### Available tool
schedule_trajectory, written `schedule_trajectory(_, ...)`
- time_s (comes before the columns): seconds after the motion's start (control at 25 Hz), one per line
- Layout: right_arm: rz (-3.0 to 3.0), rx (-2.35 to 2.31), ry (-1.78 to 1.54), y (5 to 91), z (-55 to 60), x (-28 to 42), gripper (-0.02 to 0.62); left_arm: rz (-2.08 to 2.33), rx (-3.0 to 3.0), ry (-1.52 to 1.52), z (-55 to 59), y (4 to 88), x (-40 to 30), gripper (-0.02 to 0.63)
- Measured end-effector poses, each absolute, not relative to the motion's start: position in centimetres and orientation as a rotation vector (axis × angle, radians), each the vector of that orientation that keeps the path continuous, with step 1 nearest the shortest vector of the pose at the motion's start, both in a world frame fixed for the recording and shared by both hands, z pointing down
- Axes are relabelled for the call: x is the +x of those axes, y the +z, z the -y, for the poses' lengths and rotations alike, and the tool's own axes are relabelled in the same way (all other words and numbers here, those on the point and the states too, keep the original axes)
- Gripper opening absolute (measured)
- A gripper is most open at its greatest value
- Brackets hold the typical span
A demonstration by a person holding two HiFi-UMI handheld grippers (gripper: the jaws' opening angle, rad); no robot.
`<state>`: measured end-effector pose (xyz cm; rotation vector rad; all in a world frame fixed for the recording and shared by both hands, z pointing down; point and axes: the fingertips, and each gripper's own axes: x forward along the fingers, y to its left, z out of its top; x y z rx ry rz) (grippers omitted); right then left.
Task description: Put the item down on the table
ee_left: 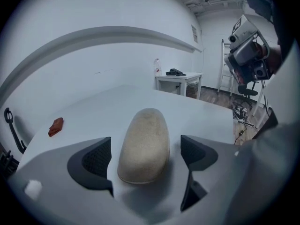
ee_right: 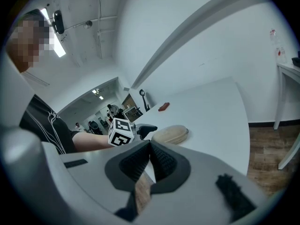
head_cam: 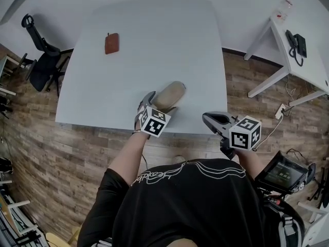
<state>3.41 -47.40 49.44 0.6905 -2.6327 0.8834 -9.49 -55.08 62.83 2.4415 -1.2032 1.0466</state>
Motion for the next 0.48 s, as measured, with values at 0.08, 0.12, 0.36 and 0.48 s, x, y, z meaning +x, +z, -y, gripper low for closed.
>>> schedule_trajectory(0.08, 2.639, 0.689, 0.873, 49.1, 46.7, 3.1, 0.008, 1.212, 2.43, 0.975, 53.9, 61.6, -10.0, 0.457)
schedule_trajectory(0.12, 2.643, 0.689, 0.866, 48.9, 46.3, 3.0, 0.008, 1.207, 2.419, 0.934, 53.2, 60.9, -10.2, 0.456)
schedule_trajectory(0.36, 2.684, 0.694, 0.796, 46.8, 42.3, 2.0, 0.008, 1.12, 2.418, 0.69, 47.1, 55.1, -9.5, 0.366)
schedule_trajectory(0.48, 2.708, 0.711, 0.775, 45.5, 39.5, 1.9, 0.008, 1.068, 2.435, 0.544, 43.6, 51.1, -8.6, 0.283)
